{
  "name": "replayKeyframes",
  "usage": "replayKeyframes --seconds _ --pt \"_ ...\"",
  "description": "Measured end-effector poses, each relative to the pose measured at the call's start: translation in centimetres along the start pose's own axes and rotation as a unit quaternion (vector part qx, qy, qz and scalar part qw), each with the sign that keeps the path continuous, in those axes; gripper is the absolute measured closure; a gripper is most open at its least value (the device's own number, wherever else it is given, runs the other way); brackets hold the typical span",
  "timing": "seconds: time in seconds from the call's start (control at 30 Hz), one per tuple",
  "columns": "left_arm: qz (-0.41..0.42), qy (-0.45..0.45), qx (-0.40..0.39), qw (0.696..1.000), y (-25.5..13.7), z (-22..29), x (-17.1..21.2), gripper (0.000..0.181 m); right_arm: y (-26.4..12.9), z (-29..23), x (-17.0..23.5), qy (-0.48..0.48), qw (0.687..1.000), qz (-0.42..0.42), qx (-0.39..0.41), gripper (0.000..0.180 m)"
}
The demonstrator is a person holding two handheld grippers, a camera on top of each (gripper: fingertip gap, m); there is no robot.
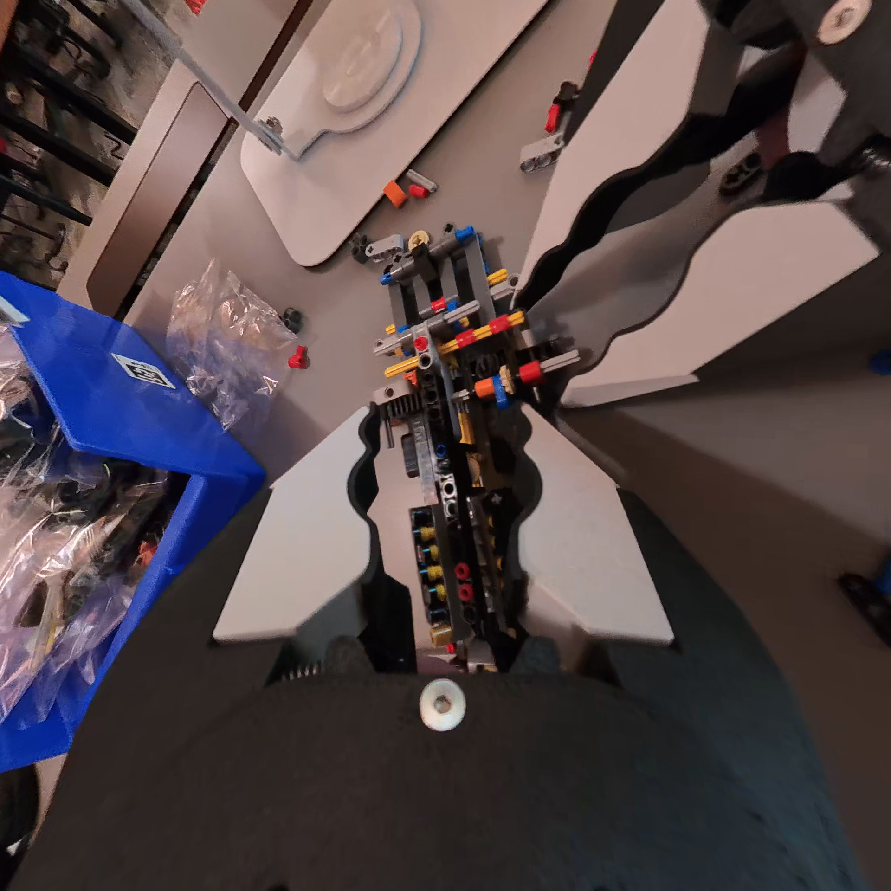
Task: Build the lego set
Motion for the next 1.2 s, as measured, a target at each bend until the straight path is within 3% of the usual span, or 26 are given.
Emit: replayKeyframes --seconds 0.47,0.93,1.2 --pt "-0.007 0.000 0.022 1.000 0.98 0.46 0.56 0.135 0.20 -0.24 -0.20 -0.004 1.000 0.000 -0.007 0.144" --pt "0.009 0.008 0.057 0.998 0.39 0.17 0.88 0.128 0.21 -0.25 -0.19 -0.004 1.000 0.000 -0.011 0.144" --pt "0.013 0.006 0.052 0.999 0.75 0.42 0.62 0.136 0.24 -0.32 -0.24 -0.006 1.000 0.000 -0.012 0.144"
Point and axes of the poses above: each gripper's, where its closed fingertips meet, y out along the fingers, x out of its underside, z = x × y across the jaws, the point moved 4 cm from there along -y, back along the fingers, and after that the axes turned 2 degrees about -z, right-handed, at the moved point
